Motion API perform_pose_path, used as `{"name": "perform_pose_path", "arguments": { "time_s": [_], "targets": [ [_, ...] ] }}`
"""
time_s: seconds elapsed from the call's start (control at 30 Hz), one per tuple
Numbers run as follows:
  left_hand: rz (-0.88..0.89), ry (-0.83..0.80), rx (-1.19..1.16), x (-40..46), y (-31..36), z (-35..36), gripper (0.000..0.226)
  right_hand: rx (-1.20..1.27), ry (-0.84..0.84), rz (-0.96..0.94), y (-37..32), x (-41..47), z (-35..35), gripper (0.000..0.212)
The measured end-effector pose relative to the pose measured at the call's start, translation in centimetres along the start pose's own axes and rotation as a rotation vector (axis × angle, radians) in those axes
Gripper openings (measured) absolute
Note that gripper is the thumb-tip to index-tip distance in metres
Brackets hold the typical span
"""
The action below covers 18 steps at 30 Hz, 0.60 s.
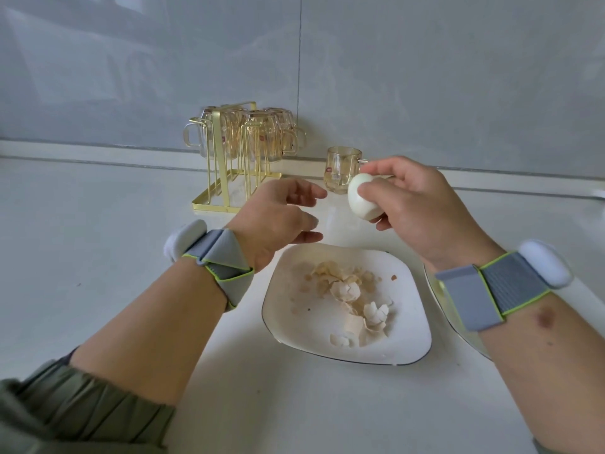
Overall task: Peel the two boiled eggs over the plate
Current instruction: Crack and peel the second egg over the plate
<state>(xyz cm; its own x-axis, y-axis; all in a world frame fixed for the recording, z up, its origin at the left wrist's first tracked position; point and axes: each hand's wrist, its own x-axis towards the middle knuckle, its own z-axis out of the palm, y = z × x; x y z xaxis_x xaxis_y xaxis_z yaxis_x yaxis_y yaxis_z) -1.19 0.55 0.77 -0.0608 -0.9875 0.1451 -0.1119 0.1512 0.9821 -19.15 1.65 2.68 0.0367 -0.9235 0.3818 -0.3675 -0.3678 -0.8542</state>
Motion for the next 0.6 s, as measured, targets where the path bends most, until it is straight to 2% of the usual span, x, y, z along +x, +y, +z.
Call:
{"name": "perform_pose_path", "arguments": {
  "time_s": [0.1, 0.2, 0.33, 0.43, 0.5, 0.6],
  "targets": [
    [0.027, -0.035, 0.064, -0.1, 0.1, -0.2, 0.032, -0.034, -0.002, -0.003, 0.1, 0.0, 0.0, 0.020],
    [0.080, -0.024, 0.235, -0.1, 0.1, -0.3, 0.026, -0.064, -0.010, -0.010, 0.3, 0.1, 0.0, 0.020],
    [0.196, -0.027, 0.542, 0.1, -0.2, -0.3, 0.040, -0.112, -0.027, -0.015, 0.6, 0.2, -0.1, 0.015],
    [0.189, -0.140, 0.548, -0.3, 0.0, -0.1, 0.028, -0.157, -0.042, -0.013, 0.6, 0.3, -0.4, 0.016],
    [0.211, -0.161, 0.646, -0.4, 0.1, 0.1, 0.021, -0.185, -0.051, -0.001, 0.8, 0.4, -0.6, 0.017],
    [0.266, -0.170, 0.775, -0.6, 0.1, 0.1, 0.033, -0.233, -0.078, 0.037, 1.0, 0.6, -0.9, 0.022]
  ]
}}
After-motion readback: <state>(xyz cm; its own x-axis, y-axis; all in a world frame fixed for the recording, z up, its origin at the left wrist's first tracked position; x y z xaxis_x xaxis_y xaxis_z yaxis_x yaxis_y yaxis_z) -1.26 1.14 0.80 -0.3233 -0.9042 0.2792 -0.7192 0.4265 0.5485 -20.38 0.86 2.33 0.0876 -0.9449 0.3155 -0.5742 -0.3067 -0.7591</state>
